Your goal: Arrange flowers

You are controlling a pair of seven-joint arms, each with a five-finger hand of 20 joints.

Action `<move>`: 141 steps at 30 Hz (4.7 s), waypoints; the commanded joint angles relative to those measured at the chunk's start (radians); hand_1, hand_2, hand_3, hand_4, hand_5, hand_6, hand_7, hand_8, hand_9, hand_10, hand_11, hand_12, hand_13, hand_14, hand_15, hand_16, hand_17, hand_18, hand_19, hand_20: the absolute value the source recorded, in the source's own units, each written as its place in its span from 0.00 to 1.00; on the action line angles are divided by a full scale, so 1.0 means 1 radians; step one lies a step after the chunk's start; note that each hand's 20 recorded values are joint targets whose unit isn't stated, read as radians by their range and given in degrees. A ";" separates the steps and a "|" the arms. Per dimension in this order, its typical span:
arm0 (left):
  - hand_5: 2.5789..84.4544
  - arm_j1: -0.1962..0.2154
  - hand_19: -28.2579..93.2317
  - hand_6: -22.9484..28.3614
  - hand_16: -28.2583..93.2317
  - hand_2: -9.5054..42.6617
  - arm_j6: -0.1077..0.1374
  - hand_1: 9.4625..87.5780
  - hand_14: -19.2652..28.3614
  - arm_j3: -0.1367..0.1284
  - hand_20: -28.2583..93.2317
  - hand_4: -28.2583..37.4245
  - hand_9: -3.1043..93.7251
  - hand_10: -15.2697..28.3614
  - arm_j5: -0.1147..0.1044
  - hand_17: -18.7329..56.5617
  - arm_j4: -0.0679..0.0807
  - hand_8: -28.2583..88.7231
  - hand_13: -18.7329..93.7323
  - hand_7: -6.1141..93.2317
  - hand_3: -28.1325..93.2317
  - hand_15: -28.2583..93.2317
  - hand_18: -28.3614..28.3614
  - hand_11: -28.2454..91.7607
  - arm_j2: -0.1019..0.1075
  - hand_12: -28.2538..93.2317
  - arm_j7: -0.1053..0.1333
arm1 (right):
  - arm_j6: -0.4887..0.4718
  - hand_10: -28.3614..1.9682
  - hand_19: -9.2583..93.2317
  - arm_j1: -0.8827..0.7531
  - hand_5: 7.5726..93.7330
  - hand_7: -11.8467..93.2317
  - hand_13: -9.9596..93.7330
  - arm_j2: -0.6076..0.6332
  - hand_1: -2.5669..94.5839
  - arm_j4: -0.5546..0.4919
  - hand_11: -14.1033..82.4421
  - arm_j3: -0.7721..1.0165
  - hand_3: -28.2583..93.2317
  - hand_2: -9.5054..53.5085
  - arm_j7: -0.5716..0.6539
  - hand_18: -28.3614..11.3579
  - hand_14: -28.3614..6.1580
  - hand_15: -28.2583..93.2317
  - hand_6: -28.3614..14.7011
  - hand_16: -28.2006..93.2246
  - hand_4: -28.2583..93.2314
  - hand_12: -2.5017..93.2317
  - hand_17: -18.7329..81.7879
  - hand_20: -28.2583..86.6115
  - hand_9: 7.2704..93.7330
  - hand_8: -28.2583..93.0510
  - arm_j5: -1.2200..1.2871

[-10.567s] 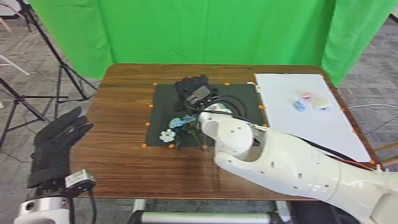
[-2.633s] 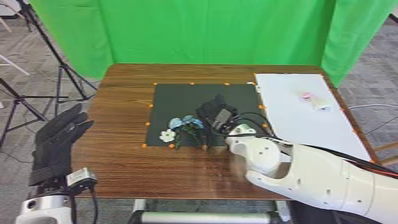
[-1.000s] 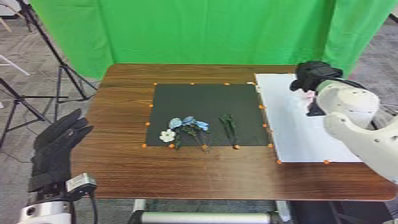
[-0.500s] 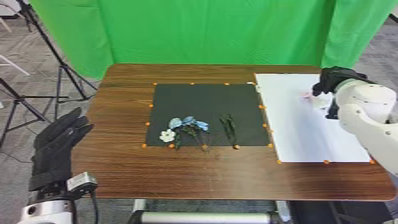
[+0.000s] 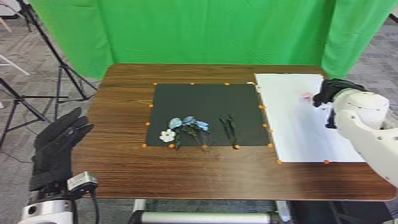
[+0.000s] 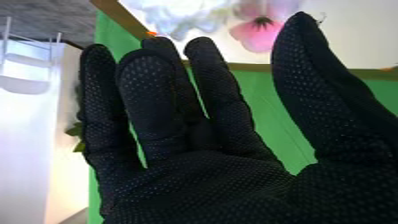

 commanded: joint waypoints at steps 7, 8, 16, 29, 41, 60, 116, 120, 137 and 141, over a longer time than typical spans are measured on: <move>0.44 -0.001 0.70 0.64 0.09 0.26 -0.010 0.22 0.95 0.001 0.27 0.14 0.37 0.78 0.006 0.11 -0.002 0.14 0.37 0.23 0.91 0.75 0.86 0.55 -0.010 0.28 -0.010 | -0.081 0.32 0.92 -0.023 0.50 0.30 0.68 -0.023 0.35 0.025 0.36 0.015 0.94 0.09 0.019 0.20 0.51 0.91 0.51 0.36 0.01 0.19 0.45 0.27 0.53 0.14 -0.023; 0.44 -0.002 0.70 0.64 0.09 0.26 -0.010 0.22 0.95 -0.001 0.27 0.14 0.37 0.78 0.009 0.11 -0.002 0.14 0.37 0.23 0.91 0.75 0.86 0.55 -0.012 0.28 -0.013 | -0.081 0.32 0.92 -0.023 0.50 0.30 0.69 -0.026 0.35 0.028 0.36 0.013 0.94 0.09 0.014 0.20 0.52 0.91 0.51 0.36 0.01 0.19 0.45 0.27 0.53 0.14 -0.033; 0.44 -0.005 0.70 0.64 0.09 0.26 -0.013 0.22 0.95 -0.001 0.27 0.14 0.37 0.78 0.015 0.11 -0.003 0.14 0.37 0.23 0.91 0.76 0.86 0.55 -0.018 0.28 -0.018 | -0.057 0.45 0.92 -0.017 0.56 0.33 0.71 -0.019 0.39 0.037 0.42 -0.034 0.92 0.08 0.015 0.21 0.55 0.90 0.56 0.36 0.00 0.20 0.46 0.27 0.62 0.12 -0.083; 0.44 -0.002 0.70 0.65 0.09 0.26 -0.004 0.23 0.95 0.005 0.27 0.14 0.37 0.79 0.003 0.11 -0.004 0.14 0.37 0.23 0.91 0.76 0.86 0.55 -0.008 0.28 -0.008 | 0.065 0.72 0.95 -0.011 0.77 0.44 0.82 0.012 0.56 0.039 0.38 -0.112 0.82 0.08 0.031 0.29 0.69 0.87 0.69 0.40 0.00 0.33 0.52 0.24 0.89 0.21 -0.152; 0.44 0.019 0.70 0.65 0.09 0.26 0.003 0.22 0.95 -0.010 0.27 0.14 0.37 0.79 0.000 0.11 -0.013 0.15 0.37 0.23 0.91 0.75 0.86 0.55 -0.003 0.28 -0.008 | 0.254 0.73 0.96 0.050 0.81 0.40 0.84 0.074 0.57 -0.070 0.42 -0.197 0.84 0.05 -0.005 0.29 0.71 0.86 0.68 0.41 0.00 0.36 0.54 0.23 0.91 0.23 -0.143; 0.44 0.024 0.70 0.65 0.09 0.26 0.008 0.22 0.95 -0.014 0.27 0.14 0.37 0.78 -0.003 0.11 -0.015 0.15 0.37 0.23 0.91 0.76 0.86 0.55 0.009 0.28 -0.007 | 0.208 0.74 0.96 0.142 0.81 0.40 0.83 -0.048 0.57 -0.235 0.42 -0.299 0.84 0.05 -0.265 0.30 0.71 0.85 0.68 0.42 0.00 0.37 0.53 0.22 0.91 0.23 -0.185; 0.45 -0.024 0.70 0.65 0.09 0.25 -0.080 0.23 0.97 -0.037 0.26 0.14 0.37 0.80 0.044 0.11 0.000 0.15 0.36 0.22 0.91 0.76 0.86 0.54 -0.075 0.29 -0.092 | 0.102 0.59 0.93 0.000 0.74 0.39 0.79 -0.362 0.48 -0.135 0.44 -0.263 0.88 0.02 -0.275 0.25 0.61 0.83 0.64 0.40 0.00 0.30 0.48 0.23 0.82 0.22 -0.351; 0.45 -0.021 0.70 0.65 0.09 0.25 -0.074 0.23 0.96 -0.037 0.26 0.15 0.37 0.80 0.043 0.11 -0.002 0.15 0.36 0.22 0.91 0.76 0.86 0.54 -0.074 0.29 -0.094 | 0.079 0.53 0.92 -0.023 0.72 0.36 0.77 -0.374 0.42 -0.152 0.48 -0.238 0.90 0.04 -0.301 0.24 0.58 0.83 0.62 0.40 0.00 0.25 0.46 0.24 0.78 0.22 -0.380; 0.45 0.014 0.70 0.65 0.09 0.25 -0.056 0.23 0.96 -0.031 0.26 0.15 0.38 0.80 0.039 0.11 -0.007 0.15 0.37 0.23 0.91 0.76 0.87 0.55 -0.074 0.29 -0.073 | 0.039 0.35 0.91 0.017 0.60 0.30 0.69 -0.296 0.31 -0.236 0.47 -0.252 0.91 0.10 -0.242 0.14 0.46 0.86 0.52 0.38 0.03 0.22 0.42 0.28 0.64 0.13 -0.345; 0.45 0.024 0.70 0.65 0.09 0.25 -0.045 0.23 0.95 -0.031 0.26 0.15 0.38 0.80 0.031 0.11 -0.009 0.15 0.37 0.23 0.91 0.76 0.86 0.55 -0.063 0.28 -0.061 | 0.052 0.33 0.91 0.041 0.57 0.28 0.69 -0.263 0.30 -0.258 0.47 -0.262 0.91 0.10 -0.232 0.12 0.44 0.86 0.51 0.38 0.03 0.22 0.42 0.29 0.63 0.14 -0.319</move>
